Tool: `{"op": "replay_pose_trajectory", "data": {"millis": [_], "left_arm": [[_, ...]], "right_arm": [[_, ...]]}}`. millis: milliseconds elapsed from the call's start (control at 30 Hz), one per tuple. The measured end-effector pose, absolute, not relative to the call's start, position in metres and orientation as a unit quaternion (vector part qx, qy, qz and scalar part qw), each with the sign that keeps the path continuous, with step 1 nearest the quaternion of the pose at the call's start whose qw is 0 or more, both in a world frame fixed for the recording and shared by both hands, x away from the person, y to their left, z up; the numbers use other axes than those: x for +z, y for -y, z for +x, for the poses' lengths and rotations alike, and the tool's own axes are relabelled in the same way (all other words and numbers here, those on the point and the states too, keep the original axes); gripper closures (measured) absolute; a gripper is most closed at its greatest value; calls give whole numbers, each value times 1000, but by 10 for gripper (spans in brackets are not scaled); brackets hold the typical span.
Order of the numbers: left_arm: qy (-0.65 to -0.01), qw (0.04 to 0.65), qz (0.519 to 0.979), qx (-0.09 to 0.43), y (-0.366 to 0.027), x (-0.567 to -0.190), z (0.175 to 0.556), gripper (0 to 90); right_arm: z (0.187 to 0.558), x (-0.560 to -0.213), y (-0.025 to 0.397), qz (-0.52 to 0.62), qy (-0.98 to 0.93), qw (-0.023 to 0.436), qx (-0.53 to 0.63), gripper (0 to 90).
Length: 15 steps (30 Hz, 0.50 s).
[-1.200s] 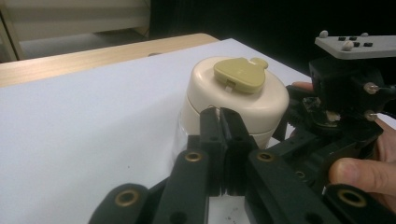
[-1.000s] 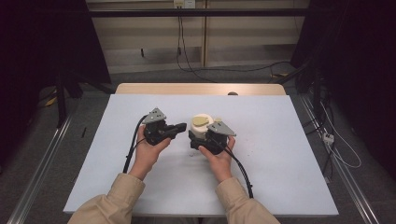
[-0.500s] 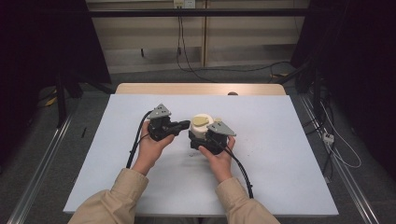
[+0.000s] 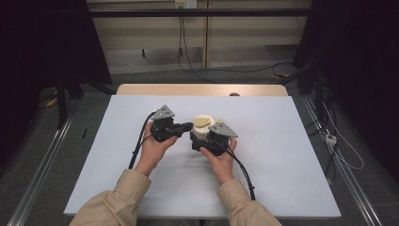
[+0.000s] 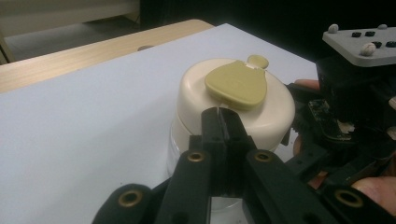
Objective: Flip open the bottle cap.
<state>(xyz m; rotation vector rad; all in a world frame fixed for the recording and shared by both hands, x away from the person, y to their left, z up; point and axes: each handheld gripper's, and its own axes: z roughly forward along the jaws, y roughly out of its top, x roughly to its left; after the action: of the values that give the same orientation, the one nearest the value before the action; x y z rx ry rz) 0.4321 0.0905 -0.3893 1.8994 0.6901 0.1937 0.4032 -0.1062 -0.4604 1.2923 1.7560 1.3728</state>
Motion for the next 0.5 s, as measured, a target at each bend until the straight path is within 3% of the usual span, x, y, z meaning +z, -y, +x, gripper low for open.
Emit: {"op": "replay_pose_trajectory", "data": {"millis": [500], "left_arm": [[-282,519,803,83,-88,-384,434,900]], "right_arm": [[403,-460,106,481,-655,279,512,48]]}}
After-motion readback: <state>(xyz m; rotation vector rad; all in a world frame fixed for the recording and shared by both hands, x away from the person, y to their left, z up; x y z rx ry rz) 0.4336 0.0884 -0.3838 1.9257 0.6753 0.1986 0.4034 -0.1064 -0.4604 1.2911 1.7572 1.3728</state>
